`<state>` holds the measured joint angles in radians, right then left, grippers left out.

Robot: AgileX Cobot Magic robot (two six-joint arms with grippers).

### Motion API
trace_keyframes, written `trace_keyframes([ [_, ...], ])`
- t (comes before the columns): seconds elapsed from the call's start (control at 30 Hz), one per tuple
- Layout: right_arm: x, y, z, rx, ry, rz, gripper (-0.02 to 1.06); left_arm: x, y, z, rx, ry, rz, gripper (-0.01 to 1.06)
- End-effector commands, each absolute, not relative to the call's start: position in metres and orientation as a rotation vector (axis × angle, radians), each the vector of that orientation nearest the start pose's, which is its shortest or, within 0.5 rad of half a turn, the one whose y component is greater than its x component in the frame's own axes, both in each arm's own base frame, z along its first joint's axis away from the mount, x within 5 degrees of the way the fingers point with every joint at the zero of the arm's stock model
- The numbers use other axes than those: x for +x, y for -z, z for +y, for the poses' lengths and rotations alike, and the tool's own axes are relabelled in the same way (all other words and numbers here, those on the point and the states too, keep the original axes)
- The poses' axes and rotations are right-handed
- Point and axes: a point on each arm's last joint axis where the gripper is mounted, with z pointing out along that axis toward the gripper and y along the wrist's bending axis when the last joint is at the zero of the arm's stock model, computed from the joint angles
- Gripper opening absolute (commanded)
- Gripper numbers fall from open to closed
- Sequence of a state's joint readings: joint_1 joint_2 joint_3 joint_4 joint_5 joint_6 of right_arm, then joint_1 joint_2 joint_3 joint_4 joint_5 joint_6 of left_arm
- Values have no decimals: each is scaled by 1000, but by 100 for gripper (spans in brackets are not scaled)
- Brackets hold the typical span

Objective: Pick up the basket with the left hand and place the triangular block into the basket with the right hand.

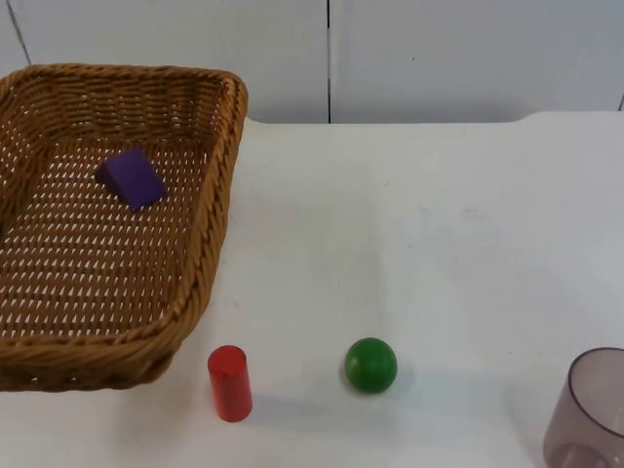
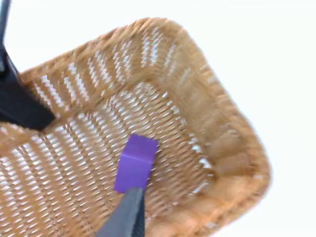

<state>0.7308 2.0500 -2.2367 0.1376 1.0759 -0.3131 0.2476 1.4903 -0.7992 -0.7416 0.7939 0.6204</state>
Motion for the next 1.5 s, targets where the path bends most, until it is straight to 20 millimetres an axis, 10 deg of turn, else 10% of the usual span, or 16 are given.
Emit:
trace_keyframes([
  [0.0,326,-410,292,-1147,-415,2064,105,263,-213,20,-174,643,2655,0],
  [0.23,289,-444,236,-1057,-427,2053,105,263,-213,20,-176,645,2654,0],
  [0.67,212,-383,171,-933,-423,2051,105,277,-221,21,-222,689,2607,0],
  [0.9,196,-377,158,-887,-429,2011,105,330,-213,13,-231,709,2591,0],
  [1.27,196,-384,156,-836,-434,1972,105,456,-149,-70,-112,793,2603,0],
  [1.47,197,-386,157,-820,-436,1945,105,482,-119,-101,-51,819,2612,0],
])
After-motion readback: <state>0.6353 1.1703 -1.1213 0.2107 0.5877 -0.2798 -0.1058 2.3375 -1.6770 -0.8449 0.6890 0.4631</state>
